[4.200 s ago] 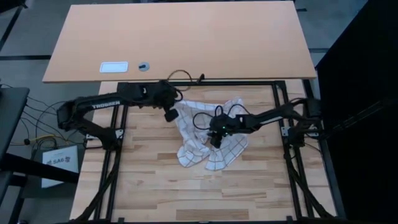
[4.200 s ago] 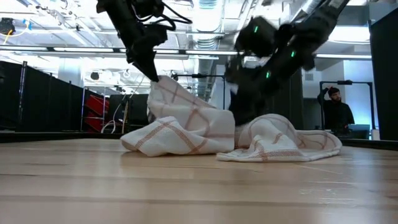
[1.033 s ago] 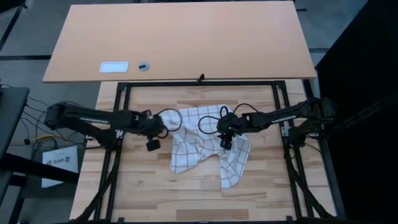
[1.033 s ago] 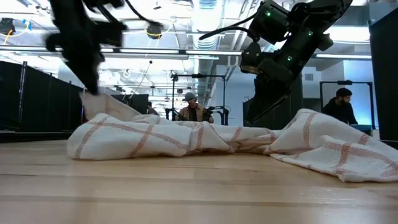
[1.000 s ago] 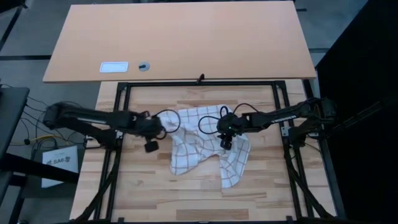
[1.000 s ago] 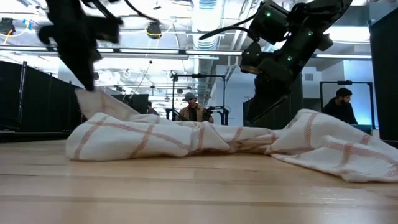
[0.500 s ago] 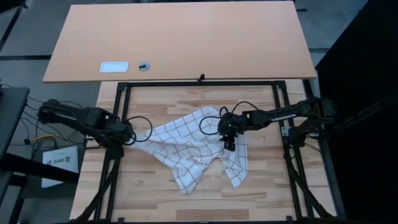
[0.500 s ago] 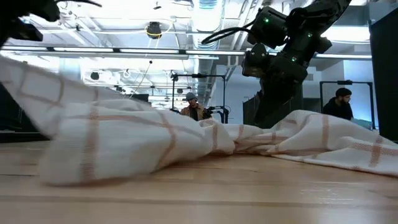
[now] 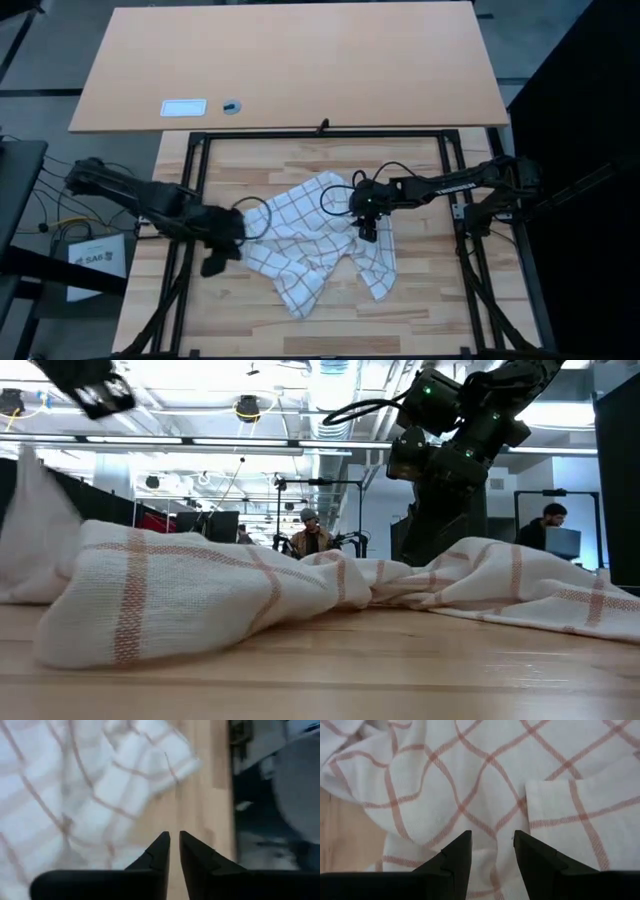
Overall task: Roll towel
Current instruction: Roll the white checkered towel
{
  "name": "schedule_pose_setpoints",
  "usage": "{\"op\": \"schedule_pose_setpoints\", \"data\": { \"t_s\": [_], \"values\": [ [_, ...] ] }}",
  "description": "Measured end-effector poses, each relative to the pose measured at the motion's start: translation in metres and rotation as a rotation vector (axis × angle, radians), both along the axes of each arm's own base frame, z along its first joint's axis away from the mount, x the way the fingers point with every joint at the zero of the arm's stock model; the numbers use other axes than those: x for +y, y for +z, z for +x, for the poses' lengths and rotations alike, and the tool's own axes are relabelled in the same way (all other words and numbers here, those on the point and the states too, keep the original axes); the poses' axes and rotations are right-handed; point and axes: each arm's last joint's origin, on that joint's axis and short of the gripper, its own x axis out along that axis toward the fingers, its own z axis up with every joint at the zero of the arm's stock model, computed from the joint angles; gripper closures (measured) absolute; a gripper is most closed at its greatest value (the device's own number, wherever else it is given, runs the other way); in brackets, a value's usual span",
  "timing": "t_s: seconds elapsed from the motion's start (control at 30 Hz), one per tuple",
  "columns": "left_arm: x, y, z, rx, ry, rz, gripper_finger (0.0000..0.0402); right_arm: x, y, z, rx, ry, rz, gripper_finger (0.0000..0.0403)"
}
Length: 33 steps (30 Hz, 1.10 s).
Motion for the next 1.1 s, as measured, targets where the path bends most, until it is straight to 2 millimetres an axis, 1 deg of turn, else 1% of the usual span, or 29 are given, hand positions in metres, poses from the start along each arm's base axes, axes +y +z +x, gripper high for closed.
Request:
{"op": "schedule_pose_setpoints", "data": {
  "t_s": [0.1,0.17,0.23,0.4,0.47,0.57,0.67,0.8,0.9,1.03,1.1],
  "values": [
    [0.003,-0.025,0.023,0.085,-0.043,0.189,0.0340,0.000,0.001,0.001,-0.017,-0.001,0.000,0.0269],
    [0.007,-0.041,0.041,0.122,-0.078,0.258,0.0324,0.000,0.001,0.001,-0.018,-0.002,0.002,0.0269],
    [0.011,-0.058,0.057,0.169,-0.111,0.286,0.0307,0.001,0.001,0.002,-0.017,-0.011,0.011,0.0269],
    [0.020,-0.101,0.087,0.257,-0.235,0.252,0.0272,0.008,0.001,0.002,-0.016,0.004,0.017,0.0269],
    [0.024,-0.115,0.093,0.295,-0.270,0.231,0.0265,0.012,0.001,0.002,-0.015,0.011,0.021,0.0269],
    [0.026,-0.130,0.100,0.321,-0.298,0.184,0.0260,0.017,0.001,0.002,-0.014,0.030,0.022,0.0269],
    [0.025,-0.138,0.102,0.336,-0.323,0.133,0.0261,0.021,0.001,0.002,-0.012,0.042,0.022,0.0269],
    [0.023,-0.140,0.103,0.338,-0.325,0.083,0.0275,0.023,0.001,0.002,-0.011,0.048,0.022,0.0269],
    [0.022,-0.132,0.102,0.323,-0.294,0.039,0.0309,0.022,0.001,0.002,-0.008,0.047,0.022,0.0269],
    [0.019,-0.122,0.097,0.309,-0.291,0.006,0.0379,0.019,0.001,0.002,-0.011,0.051,0.011,0.0269],
    [0.016,-0.120,0.095,0.317,-0.299,-0.004,0.0394,0.016,0.001,0.002,-0.013,0.048,0.007,0.0269]
  ]
}}
